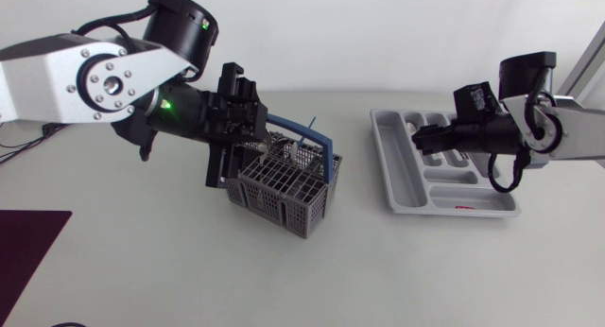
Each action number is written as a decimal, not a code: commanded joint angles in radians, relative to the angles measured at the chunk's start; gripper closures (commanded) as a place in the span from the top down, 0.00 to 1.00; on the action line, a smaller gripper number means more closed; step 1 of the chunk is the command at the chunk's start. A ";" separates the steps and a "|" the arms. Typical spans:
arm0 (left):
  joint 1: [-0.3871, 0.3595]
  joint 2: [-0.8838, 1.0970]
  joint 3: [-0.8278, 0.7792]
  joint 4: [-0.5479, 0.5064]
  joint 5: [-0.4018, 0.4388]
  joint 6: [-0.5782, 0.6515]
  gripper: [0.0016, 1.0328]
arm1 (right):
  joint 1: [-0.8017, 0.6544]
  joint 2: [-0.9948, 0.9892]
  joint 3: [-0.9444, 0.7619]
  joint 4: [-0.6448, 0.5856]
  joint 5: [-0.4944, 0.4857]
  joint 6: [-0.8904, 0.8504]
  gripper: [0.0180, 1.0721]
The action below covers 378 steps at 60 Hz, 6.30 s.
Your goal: Unload the cutlery basket into the drawer organizer.
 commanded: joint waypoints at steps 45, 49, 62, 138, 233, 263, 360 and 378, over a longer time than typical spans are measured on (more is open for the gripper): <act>0.002 0.182 0.260 -0.198 -0.100 0.147 0.58 | 0.391 -0.481 -0.302 -0.056 0.160 -0.126 0.71; 0.004 0.193 0.262 -0.198 -0.111 0.156 0.57 | 0.437 -0.488 -0.303 -0.061 0.192 -0.126 0.71; 0.027 0.228 0.282 -0.198 -0.123 0.168 0.53 | 0.523 -0.507 -0.302 -0.076 0.246 -0.126 0.71; -0.046 0.064 0.276 -0.220 -0.271 -0.070 0.06 | 0.655 -0.518 -0.325 -0.056 0.402 -0.152 0.71; -0.236 -0.028 0.523 -0.504 -0.798 -0.918 0.06 | 0.719 -0.466 -0.279 -0.058 0.471 -0.164 0.71; -0.302 0.073 0.713 -0.514 -0.564 -1.090 0.07 | 0.801 -0.632 -0.287 0.077 0.510 -0.192 0.71; -0.424 -0.027 0.428 -0.296 -0.384 -1.199 0.07 | 0.842 -0.383 -0.297 0.425 0.582 -0.239 0.21; -0.426 -0.025 0.425 -0.292 -0.384 -1.199 0.07 | 0.842 -0.389 -0.293 0.398 0.587 -0.238 0.06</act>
